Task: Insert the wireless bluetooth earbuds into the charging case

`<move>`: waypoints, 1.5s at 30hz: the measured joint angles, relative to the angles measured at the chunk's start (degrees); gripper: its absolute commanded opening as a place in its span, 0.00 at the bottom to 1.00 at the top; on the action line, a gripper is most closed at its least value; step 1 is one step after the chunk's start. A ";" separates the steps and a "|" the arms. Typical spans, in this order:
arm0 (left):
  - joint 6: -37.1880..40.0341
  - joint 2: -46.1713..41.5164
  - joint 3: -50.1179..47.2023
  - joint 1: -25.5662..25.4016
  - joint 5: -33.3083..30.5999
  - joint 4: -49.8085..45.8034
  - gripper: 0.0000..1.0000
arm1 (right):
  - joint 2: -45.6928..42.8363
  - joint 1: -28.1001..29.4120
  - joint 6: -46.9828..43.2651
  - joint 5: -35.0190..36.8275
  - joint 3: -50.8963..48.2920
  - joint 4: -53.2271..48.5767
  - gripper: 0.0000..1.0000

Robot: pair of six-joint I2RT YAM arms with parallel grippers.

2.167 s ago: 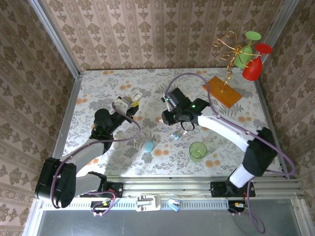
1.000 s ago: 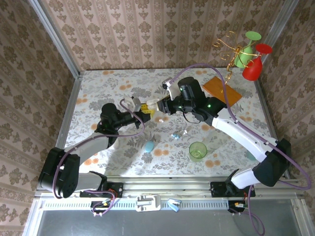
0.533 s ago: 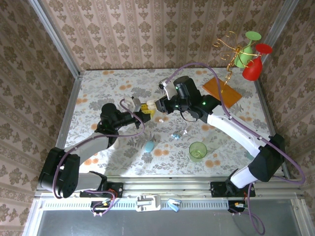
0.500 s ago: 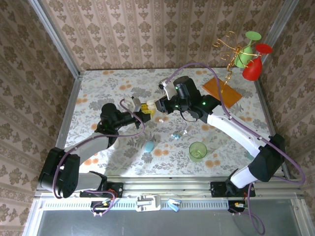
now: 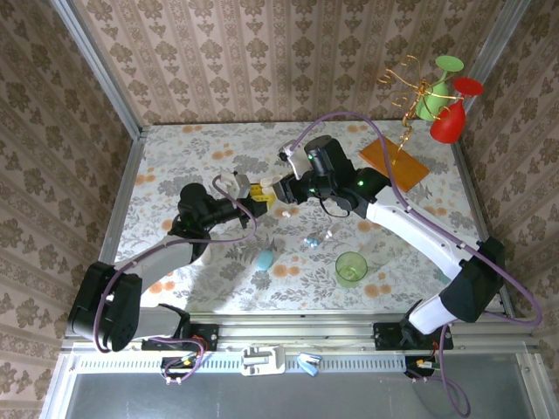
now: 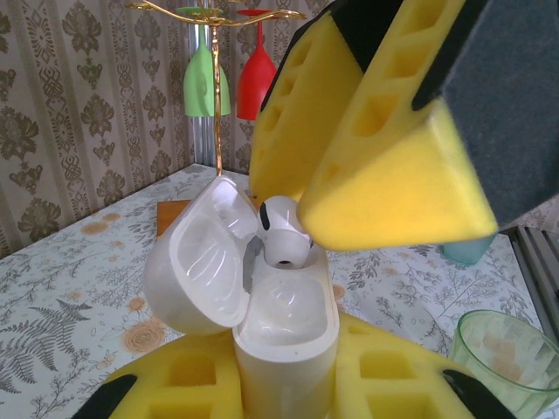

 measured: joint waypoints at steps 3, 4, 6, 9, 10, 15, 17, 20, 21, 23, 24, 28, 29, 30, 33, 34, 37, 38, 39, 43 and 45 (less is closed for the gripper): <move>0.00 0.00 0.00 0.00 0.00 0.02 0.00 | 0.00 0.00 0.07 0.63 0.00 -0.28 0.42; 0.00 0.00 0.00 0.00 0.00 0.00 0.00 | 0.00 0.00 0.13 0.79 0.00 -0.28 0.46; 0.02 0.00 0.00 0.00 -0.02 0.00 0.00 | 0.00 0.00 0.35 1.09 0.00 -0.26 0.54; 0.04 0.00 0.00 0.00 -0.24 0.00 0.00 | -0.28 0.00 1.01 1.75 -0.02 -0.17 0.63; 0.09 0.00 0.00 0.00 -0.31 0.00 0.00 | -0.66 -0.02 1.40 1.95 -0.11 -0.09 0.65; 1.16 0.00 -0.17 0.00 -1.03 0.09 0.00 | -4.83 -1.60 4.98 2.12 -2.80 2.97 0.69; 1.60 0.00 -0.28 0.00 -1.22 0.17 0.00 | -5.81 -2.58 6.45 2.14 -3.26 3.78 0.69; 1.90 0.00 -0.28 0.00 -1.29 0.74 0.00 | -5.51 -3.37 7.30 2.12 -3.26 3.72 0.67; 1.99 0.00 -0.28 0.00 -1.29 1.01 0.00 | -5.11 -3.37 7.43 2.10 -3.19 3.63 0.66; 2.03 0.00 -0.28 0.00 -1.27 1.70 0.00 | -3.48 -3.34 8.02 2.10 -2.73 3.13 0.62; 2.05 0.00 -0.28 0.00 -1.25 1.92 0.00 | -2.71 -3.32 8.17 2.08 -2.56 2.89 0.61; 2.23 0.50 -0.55 0.09 -1.73 1.92 0.00 | -0.35 -3.30 8.52 1.86 -1.70 2.21 0.57; 2.23 0.74 -0.57 0.07 -1.73 1.92 0.00 | -0.20 -3.30 8.50 1.86 -1.57 1.75 0.57; 2.25 0.85 -0.57 0.07 -1.70 1.95 0.00 | -0.17 -3.30 8.48 1.86 -1.53 1.51 0.56; 2.36 0.87 -0.57 0.04 -1.70 1.99 0.00 | -0.15 -3.30 8.46 1.86 -1.40 1.18 0.57; 2.54 0.87 -0.57 0.04 -1.70 1.99 0.00 | -0.15 -3.30 8.46 1.86 -1.40 1.11 0.57; 3.13 0.96 -0.57 0.04 -1.73 2.03 0.00 | -0.17 -3.30 8.48 1.86 -1.40 1.11 0.59; 3.39 0.98 -0.57 0.04 -1.73 2.08 0.00 | -0.20 -3.30 8.52 1.86 -1.40 1.11 0.60; 3.72 1.03 -0.57 0.04 -1.75 2.14 0.00 | -0.22 -3.30 8.59 1.84 -1.38 1.09 0.60; 5.51 1.49 -0.57 0.04 -2.64 2.64 0.00 | -0.22 -3.08 9.97 2.03 -0.35 -0.09 0.51; 6.45 1.73 -0.57 0.04 -3.48 2.64 0.00 | -0.20 -2.38 10.84 2.82 1.14 -1.22 0.43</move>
